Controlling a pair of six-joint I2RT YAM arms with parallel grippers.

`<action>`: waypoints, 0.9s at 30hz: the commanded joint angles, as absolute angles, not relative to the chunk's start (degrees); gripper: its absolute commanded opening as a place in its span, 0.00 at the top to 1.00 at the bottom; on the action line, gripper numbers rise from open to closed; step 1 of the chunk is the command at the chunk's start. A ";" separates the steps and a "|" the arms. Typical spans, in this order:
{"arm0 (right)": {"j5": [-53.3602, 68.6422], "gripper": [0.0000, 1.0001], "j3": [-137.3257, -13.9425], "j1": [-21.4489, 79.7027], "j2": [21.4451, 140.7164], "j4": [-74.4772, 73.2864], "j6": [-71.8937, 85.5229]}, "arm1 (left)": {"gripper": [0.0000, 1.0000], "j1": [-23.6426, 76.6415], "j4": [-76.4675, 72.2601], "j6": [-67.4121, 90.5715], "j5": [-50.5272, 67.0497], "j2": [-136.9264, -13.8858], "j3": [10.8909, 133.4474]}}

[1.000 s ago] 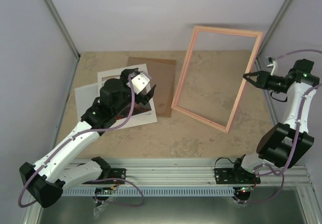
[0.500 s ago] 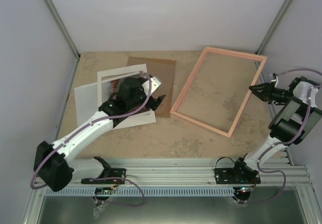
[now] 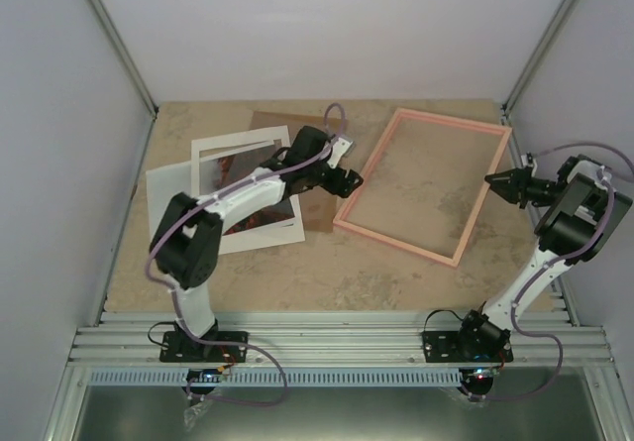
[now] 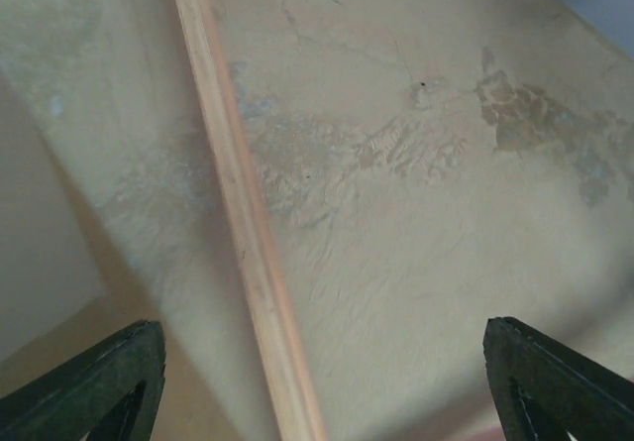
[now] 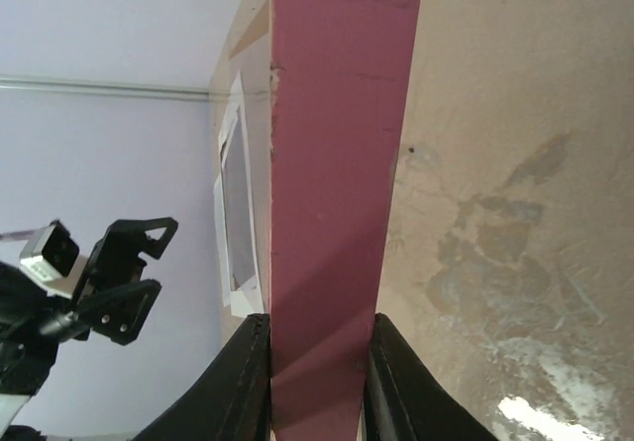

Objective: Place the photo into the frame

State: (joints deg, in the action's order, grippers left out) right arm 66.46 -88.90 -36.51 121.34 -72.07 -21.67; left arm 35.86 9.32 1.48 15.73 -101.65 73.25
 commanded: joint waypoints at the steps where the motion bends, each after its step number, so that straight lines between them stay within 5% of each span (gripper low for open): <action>1: 58.20 0.83 -89.89 -36.86 125.14 -59.74 -22.89 | 0.10 34.41 13.66 10.08 23.14 -110.40 81.66; 16: 49.23 0.46 -87.91 -34.41 128.27 -46.11 -13.72 | 0.12 34.37 17.20 10.18 23.15 -124.51 91.15; 27: 44.52 0.41 -87.28 -28.14 128.52 -42.25 -12.12 | 0.27 37.71 21.01 2.64 30.68 -121.99 84.20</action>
State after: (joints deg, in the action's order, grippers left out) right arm 48.34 -87.70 -30.09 126.52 -44.29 -12.99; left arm 35.51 18.65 6.96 26.00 -124.75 88.33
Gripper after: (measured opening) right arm 0.589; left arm 0.749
